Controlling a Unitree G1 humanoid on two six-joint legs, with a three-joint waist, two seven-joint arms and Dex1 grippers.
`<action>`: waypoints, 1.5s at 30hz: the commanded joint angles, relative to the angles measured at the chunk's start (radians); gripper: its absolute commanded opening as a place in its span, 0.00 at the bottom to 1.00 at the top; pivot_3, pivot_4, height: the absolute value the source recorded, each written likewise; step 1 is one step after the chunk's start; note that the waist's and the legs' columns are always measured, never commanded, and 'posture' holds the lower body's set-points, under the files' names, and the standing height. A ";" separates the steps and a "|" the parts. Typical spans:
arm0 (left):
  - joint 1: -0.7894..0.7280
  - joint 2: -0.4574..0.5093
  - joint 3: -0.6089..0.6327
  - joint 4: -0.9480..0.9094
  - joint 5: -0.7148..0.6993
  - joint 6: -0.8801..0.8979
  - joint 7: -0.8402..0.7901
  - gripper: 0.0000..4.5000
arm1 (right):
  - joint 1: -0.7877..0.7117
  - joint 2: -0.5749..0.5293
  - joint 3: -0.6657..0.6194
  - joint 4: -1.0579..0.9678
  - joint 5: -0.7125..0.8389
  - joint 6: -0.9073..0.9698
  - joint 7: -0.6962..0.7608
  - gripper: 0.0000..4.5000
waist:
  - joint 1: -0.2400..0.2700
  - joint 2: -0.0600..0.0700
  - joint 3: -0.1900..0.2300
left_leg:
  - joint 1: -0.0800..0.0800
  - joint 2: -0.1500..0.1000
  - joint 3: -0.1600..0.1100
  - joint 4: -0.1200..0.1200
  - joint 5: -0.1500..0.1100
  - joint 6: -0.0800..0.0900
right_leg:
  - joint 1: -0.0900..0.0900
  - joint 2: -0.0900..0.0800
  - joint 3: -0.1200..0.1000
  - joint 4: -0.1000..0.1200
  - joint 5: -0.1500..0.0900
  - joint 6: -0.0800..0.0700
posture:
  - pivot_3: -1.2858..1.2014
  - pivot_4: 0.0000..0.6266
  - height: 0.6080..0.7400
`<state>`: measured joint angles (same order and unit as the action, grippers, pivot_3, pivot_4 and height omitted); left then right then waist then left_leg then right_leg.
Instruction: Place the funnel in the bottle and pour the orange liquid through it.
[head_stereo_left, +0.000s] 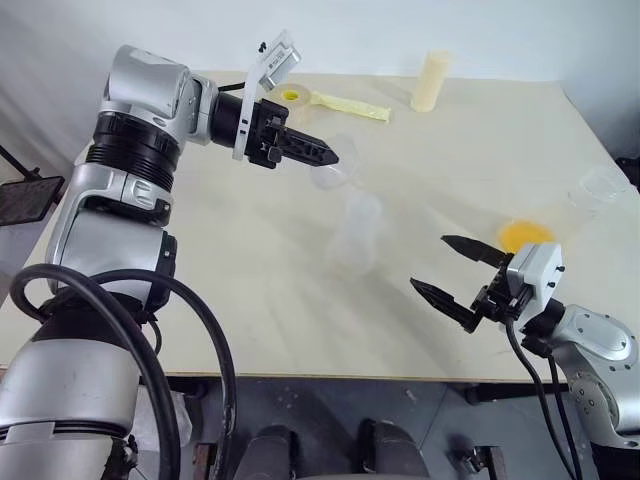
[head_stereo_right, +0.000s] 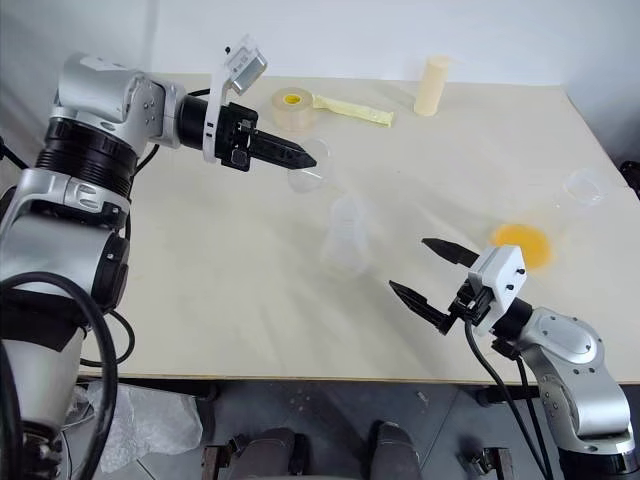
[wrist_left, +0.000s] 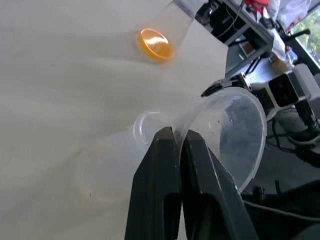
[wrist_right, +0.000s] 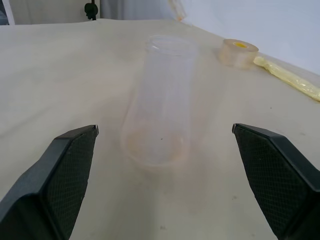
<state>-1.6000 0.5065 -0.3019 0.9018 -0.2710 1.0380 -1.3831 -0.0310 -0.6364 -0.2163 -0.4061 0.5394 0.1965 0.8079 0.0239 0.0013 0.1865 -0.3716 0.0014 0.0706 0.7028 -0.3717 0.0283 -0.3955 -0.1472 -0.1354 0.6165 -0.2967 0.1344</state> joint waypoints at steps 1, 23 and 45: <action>-0.052 -0.011 0.015 0.018 0.015 -0.020 -0.038 0.01 | 0.003 0.008 -0.024 -0.036 0.006 -0.022 -0.008 1.00 | 0.000 0.000 0.000 | 0.000 0.000 0.000 0.000 0.000 0.000 | 0.000 0.000 0.000 0.000 0.000 0.000 | 0.52 0.24 1.00; -0.092 -0.133 0.009 0.203 0.166 -0.163 -0.072 0.01 | 0.011 0.016 -0.022 -0.026 -0.006 -0.033 -0.006 1.00 | 0.001 0.000 0.000 | 0.000 -0.001 -0.001 0.000 0.000 0.000 | 0.000 -0.001 0.000 0.000 0.000 0.000 | 0.52 0.24 1.00; -0.169 -0.226 0.088 0.367 0.266 -0.253 -0.022 0.70 | 0.024 0.030 -0.017 -0.023 -0.024 -0.062 -0.019 1.00 | 0.000 -0.001 0.000 | 0.000 -0.001 0.000 0.000 0.000 0.001 | 0.000 -0.001 0.000 0.000 0.000 0.000 | 0.52 0.24 1.00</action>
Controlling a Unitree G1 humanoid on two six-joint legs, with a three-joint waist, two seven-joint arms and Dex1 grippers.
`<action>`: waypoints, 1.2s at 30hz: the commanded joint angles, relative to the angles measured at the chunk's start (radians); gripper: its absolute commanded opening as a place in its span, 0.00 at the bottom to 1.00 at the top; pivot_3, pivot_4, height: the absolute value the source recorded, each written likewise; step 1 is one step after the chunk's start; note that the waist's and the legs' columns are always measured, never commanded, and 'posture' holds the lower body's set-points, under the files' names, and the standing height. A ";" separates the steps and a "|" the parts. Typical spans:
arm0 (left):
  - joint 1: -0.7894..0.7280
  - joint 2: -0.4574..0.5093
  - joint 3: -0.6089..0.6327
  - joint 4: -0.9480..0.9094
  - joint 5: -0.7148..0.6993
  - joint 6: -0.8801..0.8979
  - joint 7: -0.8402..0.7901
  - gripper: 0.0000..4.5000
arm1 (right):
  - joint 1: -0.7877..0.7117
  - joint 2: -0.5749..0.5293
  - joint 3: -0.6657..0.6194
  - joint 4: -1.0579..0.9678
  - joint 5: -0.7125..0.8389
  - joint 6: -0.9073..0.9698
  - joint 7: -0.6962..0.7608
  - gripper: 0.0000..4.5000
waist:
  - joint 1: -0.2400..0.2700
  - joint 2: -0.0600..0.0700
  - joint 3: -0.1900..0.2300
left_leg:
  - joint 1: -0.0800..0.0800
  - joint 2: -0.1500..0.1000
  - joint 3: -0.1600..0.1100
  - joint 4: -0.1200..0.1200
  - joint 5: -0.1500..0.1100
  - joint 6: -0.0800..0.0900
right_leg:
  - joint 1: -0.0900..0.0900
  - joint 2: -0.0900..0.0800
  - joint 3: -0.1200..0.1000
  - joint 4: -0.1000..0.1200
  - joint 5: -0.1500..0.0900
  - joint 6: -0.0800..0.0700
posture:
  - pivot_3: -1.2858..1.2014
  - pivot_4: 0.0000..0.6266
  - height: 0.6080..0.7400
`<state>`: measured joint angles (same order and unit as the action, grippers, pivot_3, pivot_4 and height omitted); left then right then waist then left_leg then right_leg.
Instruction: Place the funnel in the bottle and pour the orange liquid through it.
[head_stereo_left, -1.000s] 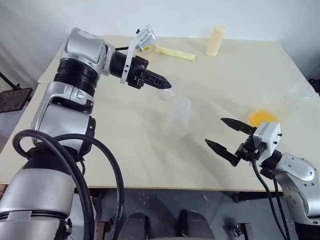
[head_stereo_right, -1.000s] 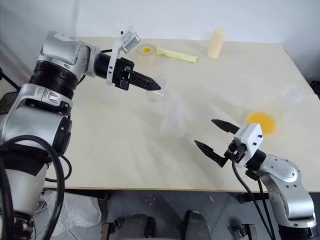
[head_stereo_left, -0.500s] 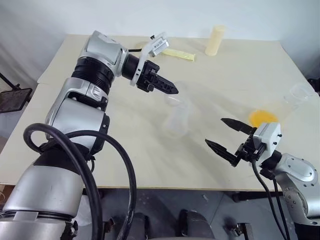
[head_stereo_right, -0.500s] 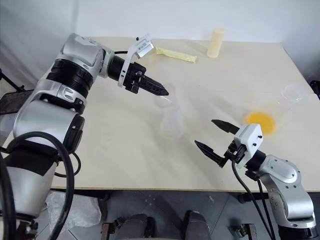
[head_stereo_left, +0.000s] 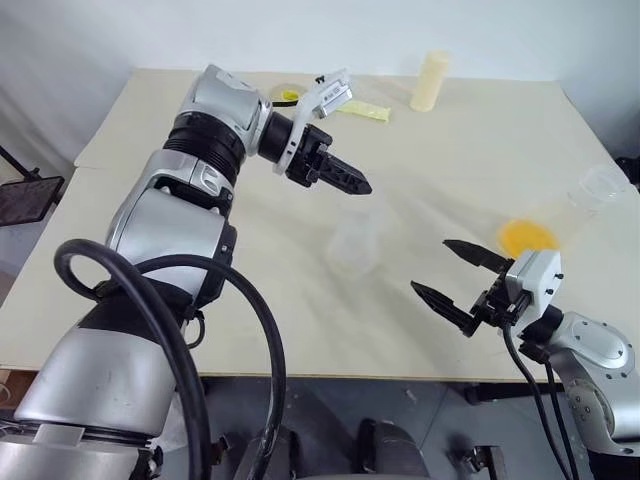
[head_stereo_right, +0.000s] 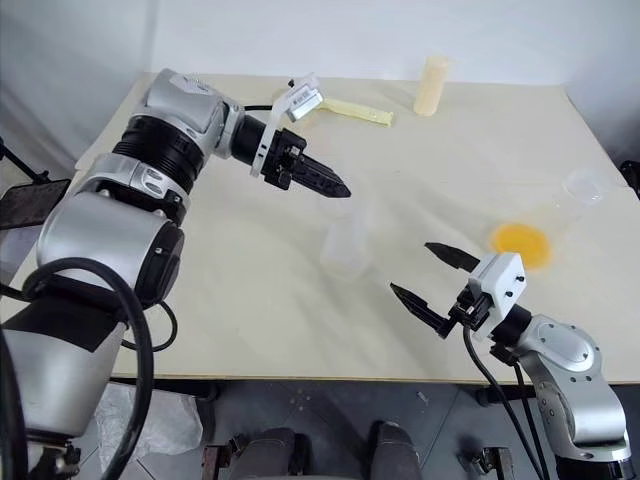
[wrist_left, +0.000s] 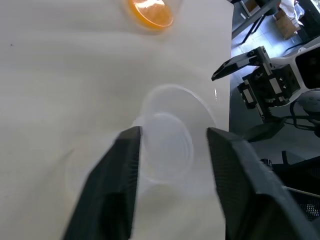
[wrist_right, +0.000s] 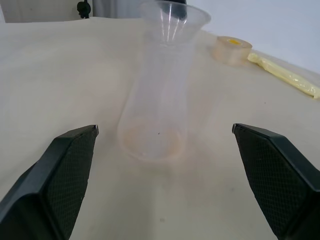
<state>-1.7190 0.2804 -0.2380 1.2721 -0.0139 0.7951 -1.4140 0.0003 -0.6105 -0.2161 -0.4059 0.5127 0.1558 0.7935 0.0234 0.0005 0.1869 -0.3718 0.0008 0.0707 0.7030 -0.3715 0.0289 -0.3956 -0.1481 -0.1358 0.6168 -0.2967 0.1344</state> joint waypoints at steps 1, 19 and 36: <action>-0.051 0.001 0.032 -0.003 0.009 -0.014 0.023 0.77 | -0.010 0.004 -0.017 -0.021 0.002 -0.022 -0.005 1.00 | 0.001 0.000 0.000 | 0.000 0.000 0.000 0.000 0.000 0.000 | 0.000 0.000 0.000 0.000 0.000 0.000 | 0.52 0.24 1.00; 0.221 0.236 0.306 -0.314 -0.145 -0.204 0.092 1.00 | 0.103 -0.017 -0.165 -0.084 -0.004 0.008 -0.070 1.00 | -0.001 0.001 0.000 | 0.002 0.001 -0.006 0.000 0.000 0.000 | 0.000 -0.001 0.000 0.003 0.000 0.000 | 0.52 0.24 1.00; 1.035 0.169 0.531 -0.978 -0.461 -0.652 0.069 1.00 | 0.229 0.153 -0.353 -0.122 -0.038 0.149 -0.453 1.00 | 0.002 0.001 -0.001 | 0.002 0.000 -0.010 0.006 0.000 0.000 | 0.002 -0.001 0.002 0.005 0.000 0.000 | 0.52 0.24 1.00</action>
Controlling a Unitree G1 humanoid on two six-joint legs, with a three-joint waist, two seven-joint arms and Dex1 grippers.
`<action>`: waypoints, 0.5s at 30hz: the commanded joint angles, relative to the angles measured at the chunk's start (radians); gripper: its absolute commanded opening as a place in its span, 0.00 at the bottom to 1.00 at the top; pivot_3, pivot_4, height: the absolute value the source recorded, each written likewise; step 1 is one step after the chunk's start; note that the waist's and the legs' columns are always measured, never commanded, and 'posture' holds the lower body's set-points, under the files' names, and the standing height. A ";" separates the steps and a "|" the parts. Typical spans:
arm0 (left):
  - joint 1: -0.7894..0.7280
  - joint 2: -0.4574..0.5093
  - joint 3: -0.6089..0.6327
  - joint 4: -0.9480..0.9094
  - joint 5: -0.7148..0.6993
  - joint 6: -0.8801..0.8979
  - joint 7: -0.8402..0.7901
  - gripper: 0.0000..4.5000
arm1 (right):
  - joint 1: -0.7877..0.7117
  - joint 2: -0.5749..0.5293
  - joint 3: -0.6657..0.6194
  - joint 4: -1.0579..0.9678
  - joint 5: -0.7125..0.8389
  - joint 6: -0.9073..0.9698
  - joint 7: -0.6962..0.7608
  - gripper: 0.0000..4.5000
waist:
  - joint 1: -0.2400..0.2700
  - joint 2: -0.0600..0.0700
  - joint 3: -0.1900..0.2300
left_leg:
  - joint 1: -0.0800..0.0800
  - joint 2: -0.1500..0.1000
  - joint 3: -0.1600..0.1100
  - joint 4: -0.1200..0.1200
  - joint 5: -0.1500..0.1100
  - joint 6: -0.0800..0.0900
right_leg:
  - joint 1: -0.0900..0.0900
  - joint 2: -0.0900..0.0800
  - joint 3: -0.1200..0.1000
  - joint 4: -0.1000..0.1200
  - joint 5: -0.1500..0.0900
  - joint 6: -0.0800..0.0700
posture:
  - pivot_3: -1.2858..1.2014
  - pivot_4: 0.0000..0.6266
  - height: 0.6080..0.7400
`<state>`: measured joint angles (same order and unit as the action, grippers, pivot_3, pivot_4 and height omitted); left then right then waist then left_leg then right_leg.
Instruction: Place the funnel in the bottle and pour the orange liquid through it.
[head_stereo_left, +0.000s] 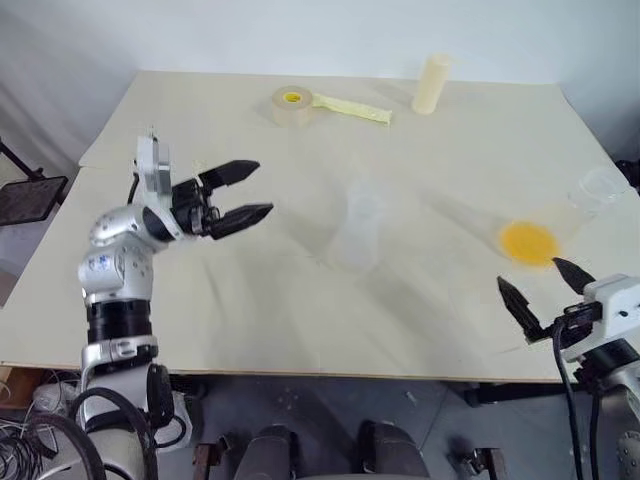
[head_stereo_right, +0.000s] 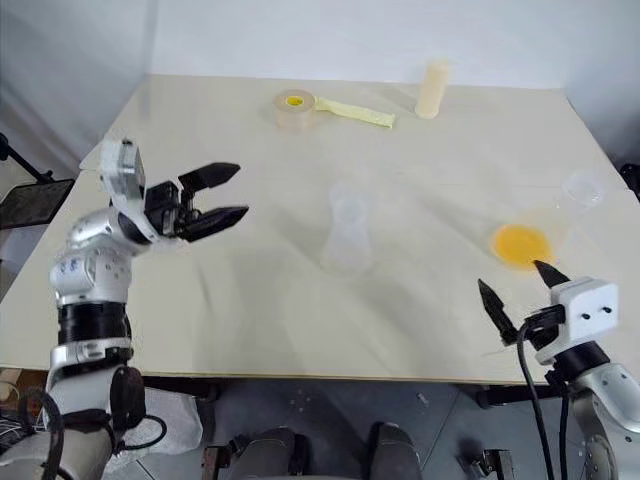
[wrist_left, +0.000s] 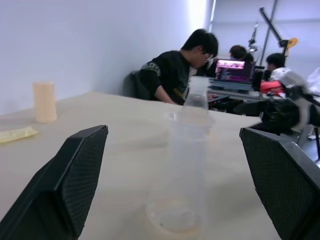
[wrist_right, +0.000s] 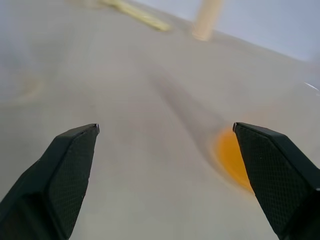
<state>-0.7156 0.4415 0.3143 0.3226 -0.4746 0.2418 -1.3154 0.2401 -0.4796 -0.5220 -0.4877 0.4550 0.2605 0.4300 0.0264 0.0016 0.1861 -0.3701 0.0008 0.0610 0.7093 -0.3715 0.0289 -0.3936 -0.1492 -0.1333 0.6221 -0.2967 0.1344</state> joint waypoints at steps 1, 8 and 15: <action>0.041 0.015 -0.036 -0.021 0.009 -0.121 -0.038 1.00 | -0.013 0.024 -0.050 -0.040 0.021 0.059 -0.101 1.00 | 0.000 0.000 0.000 | 0.000 0.000 0.000 0.000 0.000 0.000 | 0.000 0.000 0.000 0.000 0.000 0.000 | 0.52 0.24 1.00; 0.081 0.046 -0.100 0.057 0.052 -0.243 -0.044 1.00 | -0.063 0.003 -0.060 0.037 -0.023 0.049 -0.138 1.00 | -0.004 0.002 -0.001 | 0.001 0.000 0.004 -0.001 0.000 0.000 | 0.000 0.000 0.000 0.000 0.000 0.000 | 0.52 0.24 1.00; 0.148 0.030 -0.139 0.014 0.036 -0.263 -0.014 1.00 | -0.221 -0.066 -0.069 0.225 -0.071 0.024 -0.147 1.00 | -0.003 0.002 -0.001 | 0.001 0.000 0.004 -0.001 0.000 0.000 | 0.000 0.000 0.000 0.000 0.000 0.000 | 0.52 0.24 1.00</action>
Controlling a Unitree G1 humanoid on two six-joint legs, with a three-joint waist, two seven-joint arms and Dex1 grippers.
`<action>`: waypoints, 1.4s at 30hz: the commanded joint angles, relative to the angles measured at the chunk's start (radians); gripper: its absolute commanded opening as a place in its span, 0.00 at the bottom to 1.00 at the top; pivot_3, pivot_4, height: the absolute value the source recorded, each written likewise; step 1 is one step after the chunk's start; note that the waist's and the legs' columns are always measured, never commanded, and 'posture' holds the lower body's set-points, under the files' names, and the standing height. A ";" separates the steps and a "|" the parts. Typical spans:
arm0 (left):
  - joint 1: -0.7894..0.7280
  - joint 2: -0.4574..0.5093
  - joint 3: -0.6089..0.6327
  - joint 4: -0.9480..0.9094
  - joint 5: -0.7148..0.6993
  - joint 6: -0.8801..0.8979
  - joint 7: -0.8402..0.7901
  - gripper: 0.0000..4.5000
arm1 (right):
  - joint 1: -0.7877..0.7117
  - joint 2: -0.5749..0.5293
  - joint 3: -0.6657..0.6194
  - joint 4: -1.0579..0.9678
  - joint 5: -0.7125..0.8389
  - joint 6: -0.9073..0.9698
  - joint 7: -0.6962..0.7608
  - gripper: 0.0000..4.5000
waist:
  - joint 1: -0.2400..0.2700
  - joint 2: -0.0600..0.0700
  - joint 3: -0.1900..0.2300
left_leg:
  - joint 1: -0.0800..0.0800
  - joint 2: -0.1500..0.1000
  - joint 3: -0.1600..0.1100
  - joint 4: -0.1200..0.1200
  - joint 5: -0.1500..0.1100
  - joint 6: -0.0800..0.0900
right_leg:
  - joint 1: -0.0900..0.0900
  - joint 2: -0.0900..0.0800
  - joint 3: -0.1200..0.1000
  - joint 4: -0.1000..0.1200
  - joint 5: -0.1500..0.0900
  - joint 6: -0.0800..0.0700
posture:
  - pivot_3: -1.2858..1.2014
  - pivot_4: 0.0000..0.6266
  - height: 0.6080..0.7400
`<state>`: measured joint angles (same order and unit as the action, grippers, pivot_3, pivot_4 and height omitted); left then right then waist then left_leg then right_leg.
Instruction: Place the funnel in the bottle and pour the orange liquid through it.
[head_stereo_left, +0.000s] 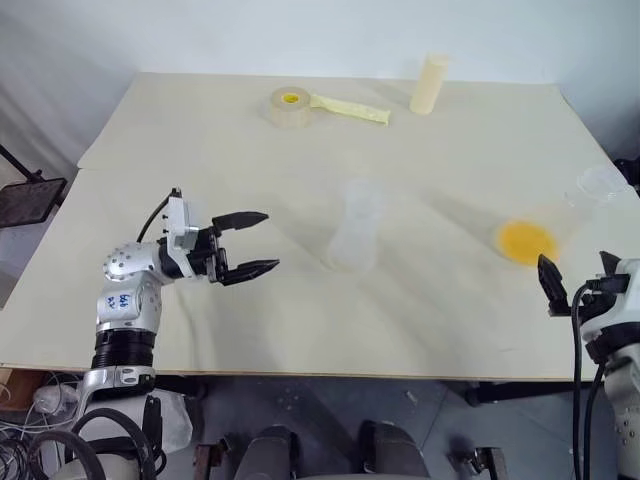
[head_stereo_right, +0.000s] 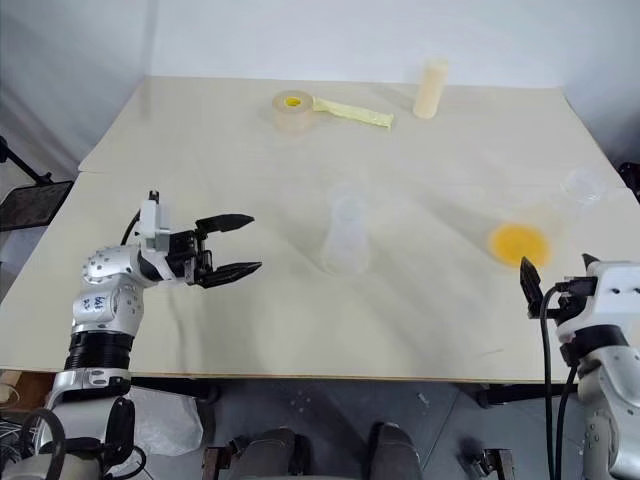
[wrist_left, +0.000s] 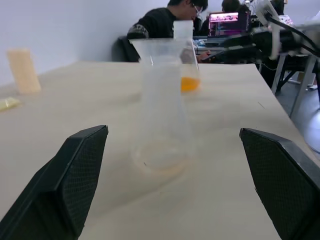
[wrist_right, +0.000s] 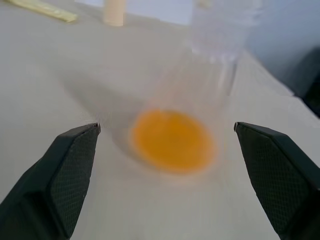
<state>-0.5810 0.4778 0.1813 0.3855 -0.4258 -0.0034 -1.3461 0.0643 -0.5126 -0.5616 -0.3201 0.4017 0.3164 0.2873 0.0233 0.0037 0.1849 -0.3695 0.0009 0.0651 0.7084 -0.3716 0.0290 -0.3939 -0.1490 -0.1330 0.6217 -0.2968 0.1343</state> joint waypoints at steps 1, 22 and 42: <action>0.023 -0.013 -0.008 -0.061 -0.018 -0.020 0.025 1.00 | -0.073 -0.043 -0.027 0.091 -0.024 -0.040 -0.004 1.00 | 0.000 0.000 0.000 | 0.000 0.000 0.000 0.000 0.000 0.000 | 0.000 0.000 0.000 0.000 0.000 0.000 | 0.52 0.24 1.00; 0.167 -0.036 -0.028 -0.300 -0.076 0.058 0.176 1.00 | -0.510 -0.176 0.056 0.659 -0.094 -0.247 0.109 1.00 | -0.005 0.001 0.000 | -0.001 0.001 0.000 -0.001 0.000 0.000 | 0.000 0.000 0.000 -0.001 0.000 0.000 | 0.52 0.24 1.00; 0.169 -0.027 -0.037 -0.294 -0.077 0.053 0.195 1.00 | -0.572 -0.134 0.065 0.648 -0.075 -0.243 0.029 0.55 | -0.007 0.001 0.000 | -0.001 0.002 0.000 -0.001 0.000 0.000 | 0.000 0.000 -0.001 -0.002 0.000 0.000 | 0.52 0.24 1.00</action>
<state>-0.4158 0.4422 0.1397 0.1240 -0.4806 0.0569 -1.1492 -0.5111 -0.6452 -0.4784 0.4073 0.3030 0.0683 0.3285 0.0159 0.0048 0.1845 -0.3705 0.0031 0.0646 0.7070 -0.3716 0.0291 -0.3940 -0.1493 -0.1338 0.6197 -0.2968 0.1343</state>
